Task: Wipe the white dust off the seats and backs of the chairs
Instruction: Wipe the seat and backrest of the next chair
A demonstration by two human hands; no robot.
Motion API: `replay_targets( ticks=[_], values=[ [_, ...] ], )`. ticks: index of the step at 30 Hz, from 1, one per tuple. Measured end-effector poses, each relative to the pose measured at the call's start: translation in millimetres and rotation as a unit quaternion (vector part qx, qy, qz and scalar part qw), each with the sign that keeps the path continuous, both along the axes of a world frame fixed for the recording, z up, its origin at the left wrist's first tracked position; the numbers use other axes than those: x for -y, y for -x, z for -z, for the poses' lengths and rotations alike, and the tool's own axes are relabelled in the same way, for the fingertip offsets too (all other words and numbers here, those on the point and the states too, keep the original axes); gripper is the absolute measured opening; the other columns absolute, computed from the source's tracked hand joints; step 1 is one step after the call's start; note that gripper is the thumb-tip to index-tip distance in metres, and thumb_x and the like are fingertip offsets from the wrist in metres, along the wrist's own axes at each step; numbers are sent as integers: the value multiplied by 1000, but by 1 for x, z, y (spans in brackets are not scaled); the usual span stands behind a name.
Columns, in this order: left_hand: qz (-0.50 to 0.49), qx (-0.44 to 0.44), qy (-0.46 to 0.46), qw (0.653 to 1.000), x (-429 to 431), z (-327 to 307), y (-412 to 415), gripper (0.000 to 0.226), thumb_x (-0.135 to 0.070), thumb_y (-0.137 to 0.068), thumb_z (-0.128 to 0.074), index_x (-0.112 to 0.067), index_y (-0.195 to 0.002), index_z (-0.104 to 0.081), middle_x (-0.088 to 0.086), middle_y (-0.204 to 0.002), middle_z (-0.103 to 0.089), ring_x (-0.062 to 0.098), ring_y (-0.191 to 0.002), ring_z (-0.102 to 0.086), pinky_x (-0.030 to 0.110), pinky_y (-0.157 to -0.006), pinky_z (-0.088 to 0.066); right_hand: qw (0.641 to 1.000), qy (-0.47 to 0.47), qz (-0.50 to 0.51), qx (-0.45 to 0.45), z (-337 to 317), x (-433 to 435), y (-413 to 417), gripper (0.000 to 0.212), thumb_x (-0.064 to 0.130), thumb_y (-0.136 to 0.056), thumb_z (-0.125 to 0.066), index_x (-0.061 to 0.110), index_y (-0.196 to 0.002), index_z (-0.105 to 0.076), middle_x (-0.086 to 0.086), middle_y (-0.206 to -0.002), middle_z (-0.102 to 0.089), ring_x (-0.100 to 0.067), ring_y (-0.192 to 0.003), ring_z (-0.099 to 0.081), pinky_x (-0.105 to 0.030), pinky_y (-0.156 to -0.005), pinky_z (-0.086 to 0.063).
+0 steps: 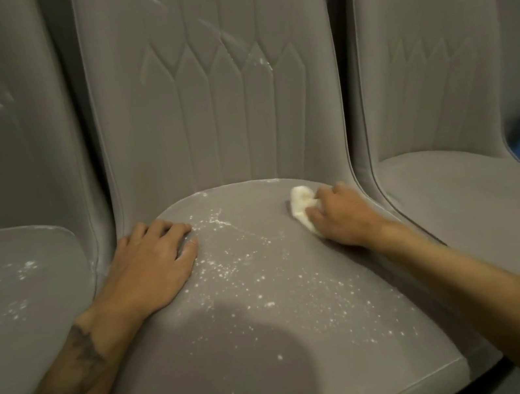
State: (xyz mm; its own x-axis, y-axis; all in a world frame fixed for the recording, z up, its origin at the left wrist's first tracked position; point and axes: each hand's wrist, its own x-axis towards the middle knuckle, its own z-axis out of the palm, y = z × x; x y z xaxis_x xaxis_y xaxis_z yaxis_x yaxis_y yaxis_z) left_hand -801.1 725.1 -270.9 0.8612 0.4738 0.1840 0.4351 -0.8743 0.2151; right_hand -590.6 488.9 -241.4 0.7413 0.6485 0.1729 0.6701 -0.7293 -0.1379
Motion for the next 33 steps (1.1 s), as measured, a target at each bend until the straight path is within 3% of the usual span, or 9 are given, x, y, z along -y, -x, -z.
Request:
replay_targets(
  ticks=[3,5,9,11,17,22,25,29,33],
  values=[
    [-2,0,1,1000,0,0,-1,50,-55,-106,-26,-37,-149,-46,-9,-151,-46,19,-134,-39,42,-116,-26,986,-34,-160,-43,14,-8,35,36,44,-102,-43,17,-126,-49,-8,-117,-51,-27,-102,-48,-41,-91,-41],
    [-4,2,4,1000,-1,1,-1,50,-55,-106,-25,-37,-148,-46,-9,-151,-47,19,-134,-39,42,-116,-27,981,-7,-185,-57,10,-6,29,34,45,-102,-44,20,-125,-48,-7,-119,-51,-24,-102,-47,-38,-90,-41],
    [-4,1,3,1000,1,1,-1,50,-55,-107,-25,-37,-149,-46,-9,-150,-46,18,-133,-39,41,-116,-27,999,32,-19,-18,-4,-28,-9,39,32,-105,-39,6,-133,-48,-22,-131,-50,-39,-115,-49,-41,-100,-37],
    [-6,2,1,1000,0,2,-1,50,-54,-107,-26,-37,-149,-46,-9,-150,-46,18,-134,-38,41,-116,-27,999,35,2,-4,-3,-48,-6,43,33,-104,-38,5,-135,-48,-24,-135,-50,-41,-120,-49,-41,-103,-37],
    [-5,3,0,1000,0,2,-1,51,-55,-105,-25,-37,-148,-46,-10,-148,-47,17,-133,-38,40,-114,-26,976,0,-209,-53,15,-48,24,34,45,-101,-42,20,-123,-47,-7,-115,-51,-30,-102,-50,-39,-85,-39],
    [-3,-5,5,1000,2,0,0,50,-53,-107,-26,-36,-151,-43,-10,-152,-43,17,-135,-38,39,-116,-25,999,34,-16,2,1,-46,-23,37,31,-106,-38,5,-131,-47,-23,-130,-51,-39,-117,-47,-42,-102,-34],
    [-2,-9,3,1000,2,-2,0,49,-52,-107,-27,-36,-151,-43,-10,-151,-44,17,-134,-38,39,-115,-26,998,10,-64,-10,7,-47,-4,37,33,-104,-40,8,-131,-49,-19,-128,-52,-37,-115,-48,-41,-100,-35],
    [-1,-24,6,1000,0,-5,-1,52,-55,-106,-24,-37,-151,-42,-10,-152,-43,17,-135,-38,39,-116,-26,979,-15,-194,-51,13,-12,13,27,44,-101,-45,23,-118,-51,-3,-110,-51,-22,-97,-47,-35,-83,-36],
    [-3,-39,3,999,0,-5,-2,54,-56,-105,-23,-38,-153,-39,-10,-155,-42,19,-137,-38,40,-117,-25,999,17,-42,-18,0,10,-30,35,35,-104,-46,10,-128,-52,-17,-125,-53,-36,-114,-50,-39,-97,-38]
  ],
)
